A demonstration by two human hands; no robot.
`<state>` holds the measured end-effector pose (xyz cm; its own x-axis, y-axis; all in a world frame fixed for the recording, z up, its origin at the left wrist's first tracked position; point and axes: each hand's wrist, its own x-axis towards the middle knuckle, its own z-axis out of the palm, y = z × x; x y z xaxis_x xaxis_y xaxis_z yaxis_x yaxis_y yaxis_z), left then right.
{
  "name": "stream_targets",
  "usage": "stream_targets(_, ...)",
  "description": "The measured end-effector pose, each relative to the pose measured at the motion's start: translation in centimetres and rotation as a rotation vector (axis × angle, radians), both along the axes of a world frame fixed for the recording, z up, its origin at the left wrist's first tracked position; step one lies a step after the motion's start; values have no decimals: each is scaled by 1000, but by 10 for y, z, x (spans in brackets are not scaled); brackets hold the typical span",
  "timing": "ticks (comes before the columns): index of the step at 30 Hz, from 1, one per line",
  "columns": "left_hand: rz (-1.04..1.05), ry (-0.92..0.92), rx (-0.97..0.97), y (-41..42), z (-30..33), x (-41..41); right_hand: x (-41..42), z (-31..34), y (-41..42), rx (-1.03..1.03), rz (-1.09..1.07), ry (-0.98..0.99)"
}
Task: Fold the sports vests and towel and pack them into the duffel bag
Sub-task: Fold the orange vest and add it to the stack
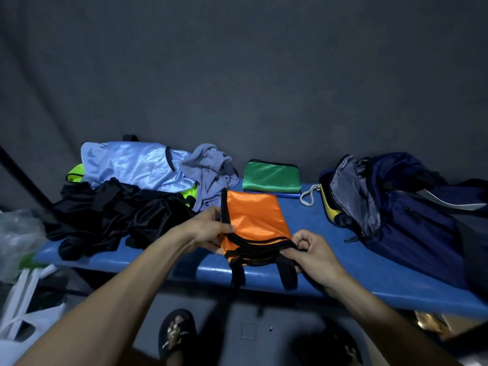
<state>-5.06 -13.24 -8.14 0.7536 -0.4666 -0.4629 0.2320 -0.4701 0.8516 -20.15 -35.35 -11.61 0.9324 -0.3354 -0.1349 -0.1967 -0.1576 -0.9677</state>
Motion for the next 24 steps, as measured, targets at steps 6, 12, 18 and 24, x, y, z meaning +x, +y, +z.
stream_targets(6,128,151,-205,7,-2,-14,-2,-1,6,33,-75,-19)
stream_targets(12,-163,12,-327,40,-17,-37,-2,4,9,44,-77,11)
stream_targets(18,102,-380,-326,23,-46,-75,-2,7,9,35,-64,43)
stream_targets(24,123,-435,-306,30,-54,-75,-3,6,8,26,-43,44)
